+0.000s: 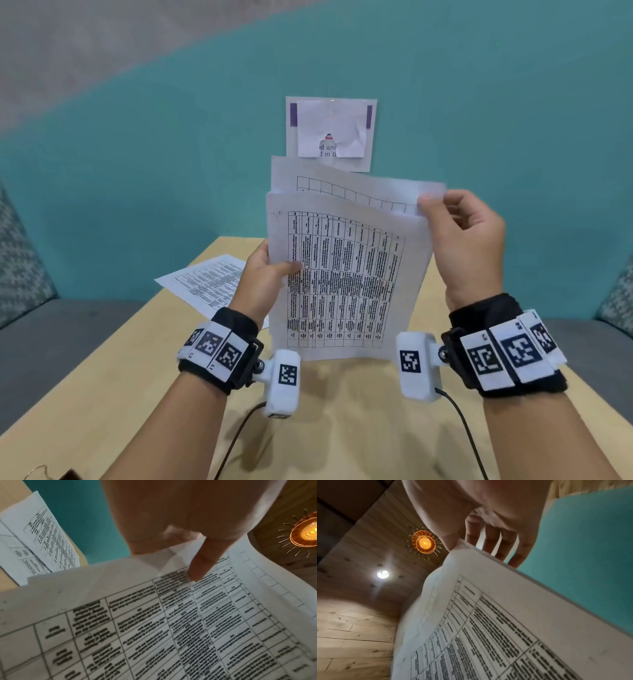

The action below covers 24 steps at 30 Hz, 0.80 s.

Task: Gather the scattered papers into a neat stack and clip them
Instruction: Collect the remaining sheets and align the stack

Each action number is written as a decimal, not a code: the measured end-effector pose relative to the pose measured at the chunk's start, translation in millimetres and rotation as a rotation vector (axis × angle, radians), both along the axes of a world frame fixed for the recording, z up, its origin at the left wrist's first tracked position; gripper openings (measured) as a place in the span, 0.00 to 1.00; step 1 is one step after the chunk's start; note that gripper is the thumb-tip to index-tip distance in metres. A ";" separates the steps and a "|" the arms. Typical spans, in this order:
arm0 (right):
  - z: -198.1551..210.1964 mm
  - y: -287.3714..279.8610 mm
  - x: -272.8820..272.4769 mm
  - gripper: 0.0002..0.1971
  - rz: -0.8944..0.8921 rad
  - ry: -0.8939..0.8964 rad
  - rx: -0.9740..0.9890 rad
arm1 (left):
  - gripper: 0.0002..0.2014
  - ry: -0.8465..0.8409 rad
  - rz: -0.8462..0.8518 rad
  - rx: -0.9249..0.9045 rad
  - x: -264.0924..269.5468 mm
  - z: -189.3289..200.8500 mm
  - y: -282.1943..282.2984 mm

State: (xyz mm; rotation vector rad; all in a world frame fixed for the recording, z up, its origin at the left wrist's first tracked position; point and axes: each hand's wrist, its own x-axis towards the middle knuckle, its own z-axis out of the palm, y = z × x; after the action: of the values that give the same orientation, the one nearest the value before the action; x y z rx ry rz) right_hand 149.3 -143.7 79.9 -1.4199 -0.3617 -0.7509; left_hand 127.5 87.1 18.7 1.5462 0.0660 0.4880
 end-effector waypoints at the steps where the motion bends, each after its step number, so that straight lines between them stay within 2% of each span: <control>1: 2.5 -1.7 -2.3 0.04 -0.024 -0.025 0.004 | 0.20 0.002 -0.005 0.000 -0.1 0.3 0.3; 2: 5.8 -3.8 -4.9 0.03 -0.030 -0.047 0.006 | 0.20 0.004 -0.010 0.000 -0.2 0.6 0.8; 4: 12.0 -6.7 -10.6 0.09 -0.027 -0.069 -0.045 | 0.20 0.007 -0.015 0.005 -1.0 1.0 1.3; 7: 17.8 -9.8 -19.2 0.18 -0.124 -0.093 -0.258 | 0.20 0.017 -0.013 0.009 -0.8 0.4 1.7; 12: 43.2 -1.3 -33.8 0.09 -0.435 -0.092 -0.777 | 0.20 0.010 -0.029 0.010 -0.2 1.5 2.3; 15: 69.2 15.0 -29.9 0.07 -0.430 -0.012 -1.072 | 0.19 0.013 -0.052 0.015 -0.8 0.2 3.2; 17: 80.3 23.8 -26.2 0.05 -0.374 0.046 -1.182 | 0.18 0.009 -0.066 0.020 -1.1 0.3 3.3; 20: 93.7 24.9 -24.6 0.06 -0.434 0.028 -1.120 | 0.17 0.004 -0.067 0.024 -1.3 0.3 5.3; 22: 104.4 15.3 -23.2 0.07 -0.511 -0.025 -0.962 | 0.17 -0.006 -0.065 0.031 -1.8 0.1 4.9; 24: 109.4 2.1 -18.8 0.09 -0.499 -0.064 -0.764 | 0.18 -0.021 -0.068 0.036 -2.5 -1.1 3.3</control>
State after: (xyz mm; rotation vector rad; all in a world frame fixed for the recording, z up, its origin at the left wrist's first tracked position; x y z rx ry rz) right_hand 130.5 -141.6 189.3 -2.2573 -0.3641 -1.1306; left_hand 125.0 90.3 17.6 1.5729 -0.0123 0.4535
